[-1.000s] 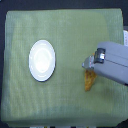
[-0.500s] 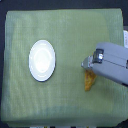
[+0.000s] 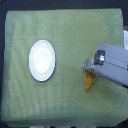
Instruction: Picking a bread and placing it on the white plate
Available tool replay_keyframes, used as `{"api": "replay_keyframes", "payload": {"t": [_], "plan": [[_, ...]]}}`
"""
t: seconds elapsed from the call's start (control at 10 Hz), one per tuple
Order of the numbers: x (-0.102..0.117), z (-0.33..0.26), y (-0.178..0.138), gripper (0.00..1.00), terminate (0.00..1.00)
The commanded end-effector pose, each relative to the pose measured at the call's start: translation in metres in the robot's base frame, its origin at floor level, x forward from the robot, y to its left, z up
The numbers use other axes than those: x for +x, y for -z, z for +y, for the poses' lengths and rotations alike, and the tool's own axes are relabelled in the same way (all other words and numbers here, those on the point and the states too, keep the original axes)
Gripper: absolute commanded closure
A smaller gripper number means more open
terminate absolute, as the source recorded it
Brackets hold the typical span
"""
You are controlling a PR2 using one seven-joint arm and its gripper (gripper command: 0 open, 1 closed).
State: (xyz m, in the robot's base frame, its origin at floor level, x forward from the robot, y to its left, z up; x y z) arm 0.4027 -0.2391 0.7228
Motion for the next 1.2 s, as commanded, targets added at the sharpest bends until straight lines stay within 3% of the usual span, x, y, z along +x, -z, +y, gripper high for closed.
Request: {"api": "replay_keyframes", "payload": {"t": [0.0,1.1], "plan": [[-0.004,0.009,-0.009,1.0,0.0],[0.008,0.007,-0.022,1.0,0.0]]}}
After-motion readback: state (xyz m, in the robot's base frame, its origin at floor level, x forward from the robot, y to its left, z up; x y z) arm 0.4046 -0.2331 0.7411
